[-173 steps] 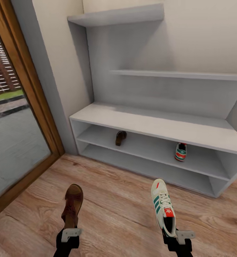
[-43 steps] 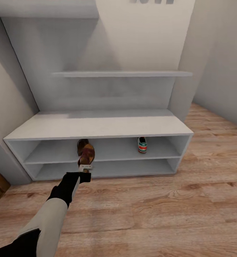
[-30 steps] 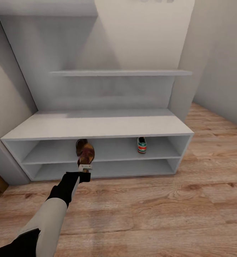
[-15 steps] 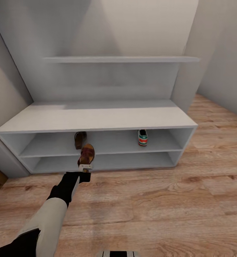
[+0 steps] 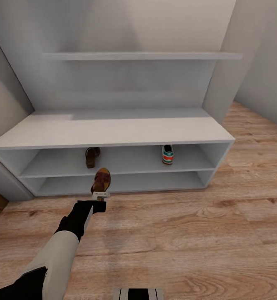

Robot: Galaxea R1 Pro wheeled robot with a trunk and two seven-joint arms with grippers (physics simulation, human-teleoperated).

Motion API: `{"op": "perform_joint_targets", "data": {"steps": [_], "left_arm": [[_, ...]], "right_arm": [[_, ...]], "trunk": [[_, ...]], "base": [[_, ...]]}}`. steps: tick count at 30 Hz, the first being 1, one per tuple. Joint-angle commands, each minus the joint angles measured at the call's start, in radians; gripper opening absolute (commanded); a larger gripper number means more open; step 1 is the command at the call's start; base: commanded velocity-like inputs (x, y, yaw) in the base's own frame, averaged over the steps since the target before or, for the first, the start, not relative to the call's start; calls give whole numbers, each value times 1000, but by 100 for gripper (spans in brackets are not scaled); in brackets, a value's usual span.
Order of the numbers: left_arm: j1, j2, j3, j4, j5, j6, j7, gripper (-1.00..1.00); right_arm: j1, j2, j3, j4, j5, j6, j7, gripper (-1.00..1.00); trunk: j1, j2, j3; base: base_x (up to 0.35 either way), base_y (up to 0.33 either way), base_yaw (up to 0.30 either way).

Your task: Pick up the two gym shoes and the two sandals from the corridor floor and place them onto the hallstand (shoe rack) in the corridor, making sure they are on the rack and not on the floor. Arrange them so the two gym shoes are next to each other and the two sandals are next to each other.

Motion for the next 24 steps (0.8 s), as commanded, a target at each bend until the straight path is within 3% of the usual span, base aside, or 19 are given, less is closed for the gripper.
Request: {"op": "perform_joint_targets", "data": {"steps": [1,13,24], "left_arm": [[-1,-2,8,-2,-14,3,-11,-100],[-6,-2,6,-3,-14,2,-9,-100],[-10,-1,6,-3,-13,0,-3,-100]], "right_arm": [[-1,0,-6,1,8,-4,7,-100],[-1,0,-6,2,8,-7,8,-100],[-1,0,-6,5,9,-5,7,-100]], "trunk": [[0,0,-1],[0,0,-2],[0,0,-2]], "base": [[0,0,0],[16,0,0],[301,0,0]]}}
